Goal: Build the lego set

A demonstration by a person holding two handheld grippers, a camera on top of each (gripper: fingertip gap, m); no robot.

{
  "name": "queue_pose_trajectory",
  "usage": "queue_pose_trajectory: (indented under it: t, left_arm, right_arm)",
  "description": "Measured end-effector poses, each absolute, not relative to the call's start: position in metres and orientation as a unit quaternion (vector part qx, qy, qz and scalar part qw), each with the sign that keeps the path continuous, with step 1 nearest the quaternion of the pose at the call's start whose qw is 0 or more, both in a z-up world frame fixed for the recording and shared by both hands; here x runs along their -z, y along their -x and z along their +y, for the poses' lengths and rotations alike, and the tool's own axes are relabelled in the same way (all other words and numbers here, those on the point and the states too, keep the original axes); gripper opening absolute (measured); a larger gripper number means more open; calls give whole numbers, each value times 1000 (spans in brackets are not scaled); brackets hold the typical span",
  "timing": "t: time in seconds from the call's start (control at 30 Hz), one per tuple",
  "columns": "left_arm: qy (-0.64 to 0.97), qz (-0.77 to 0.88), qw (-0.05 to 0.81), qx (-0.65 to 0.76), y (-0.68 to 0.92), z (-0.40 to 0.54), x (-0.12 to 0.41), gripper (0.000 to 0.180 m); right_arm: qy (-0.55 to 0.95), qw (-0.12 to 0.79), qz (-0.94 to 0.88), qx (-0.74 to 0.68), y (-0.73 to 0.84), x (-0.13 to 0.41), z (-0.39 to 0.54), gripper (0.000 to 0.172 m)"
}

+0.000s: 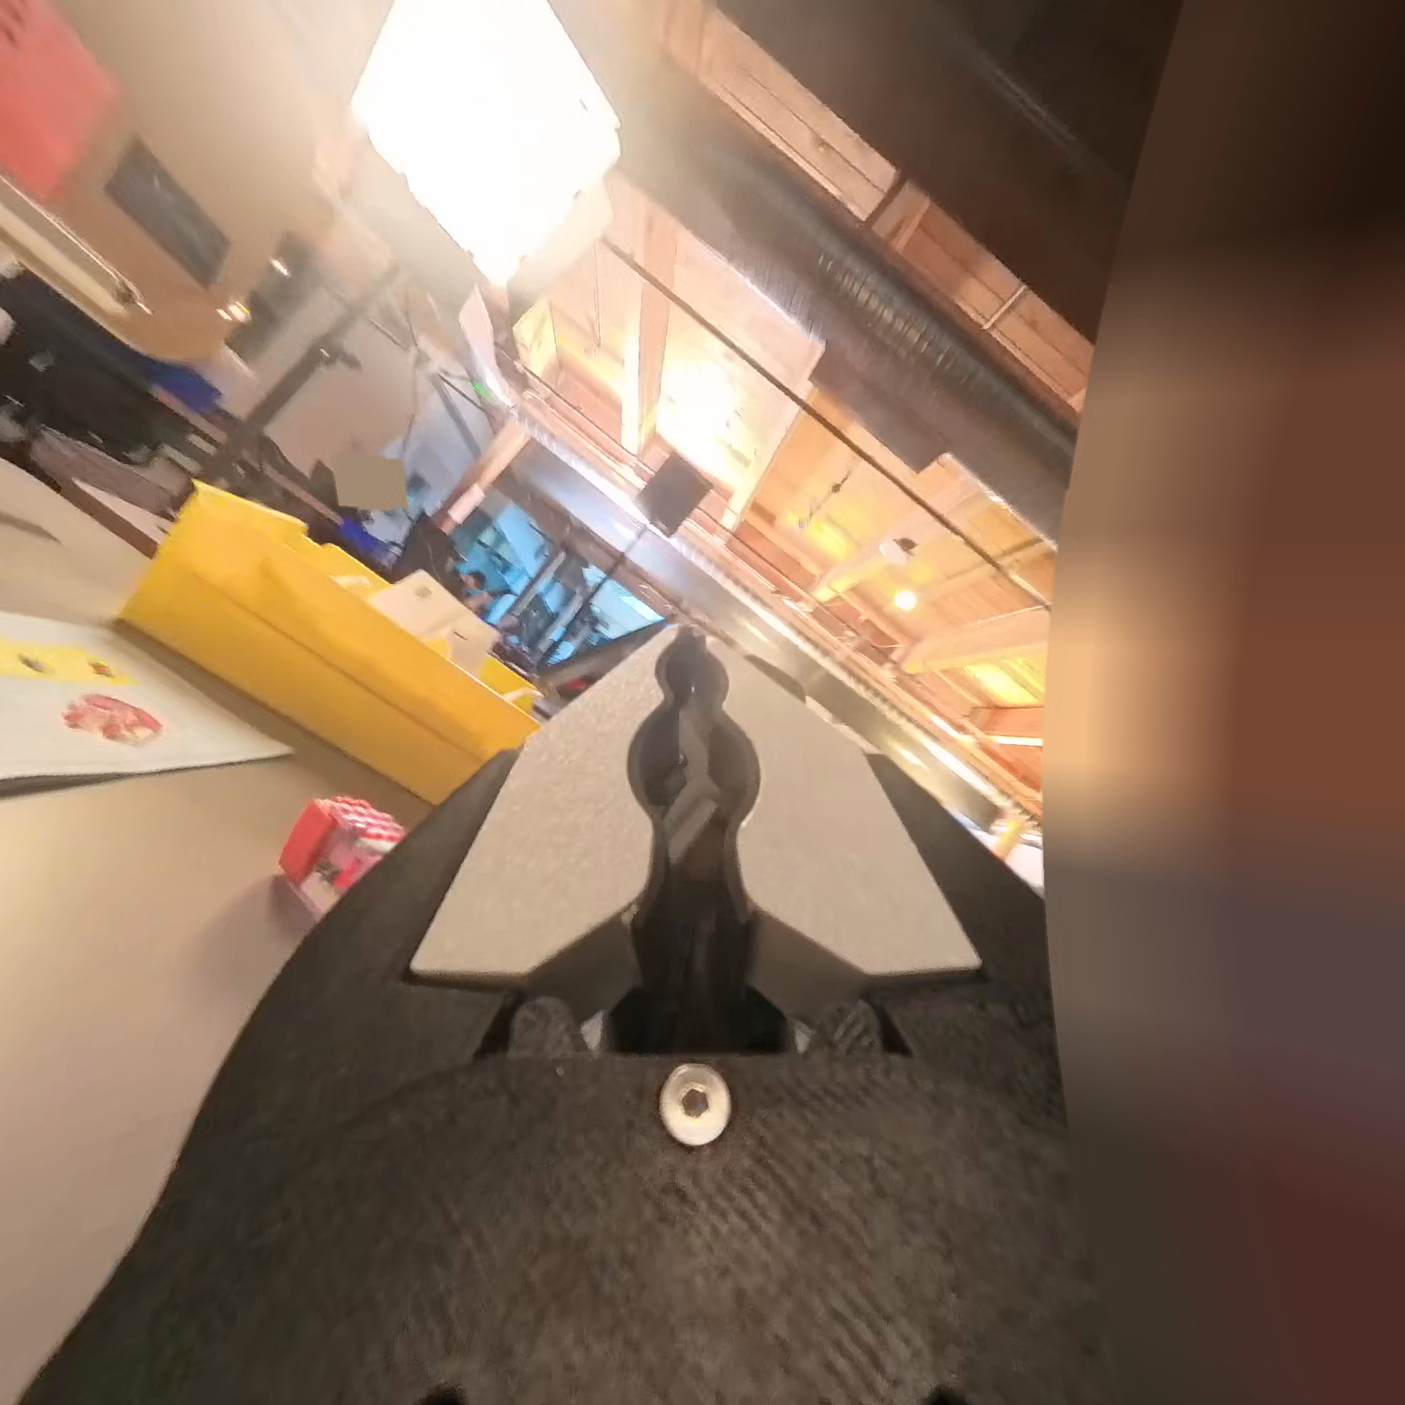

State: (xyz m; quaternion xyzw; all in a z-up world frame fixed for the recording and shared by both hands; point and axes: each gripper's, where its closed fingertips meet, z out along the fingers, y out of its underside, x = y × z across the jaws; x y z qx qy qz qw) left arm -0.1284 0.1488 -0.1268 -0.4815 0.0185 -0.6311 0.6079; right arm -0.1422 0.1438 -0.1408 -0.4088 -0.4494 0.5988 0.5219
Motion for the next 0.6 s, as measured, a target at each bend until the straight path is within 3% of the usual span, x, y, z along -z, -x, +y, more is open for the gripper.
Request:
queue_pose_trajectory:
  t: [0.2, 0.6]
  left_arm:
    - [468, 23, 592, 656, 127, 146, 126, 0]
    - [550, 44, 621, 556, 133, 153, 131, 0]
  right_arm:
    - [399, 521, -453, -604, 142, 140, 140, 7]
    - [406, 513, -414, -633, 140, 136, 146, 7]
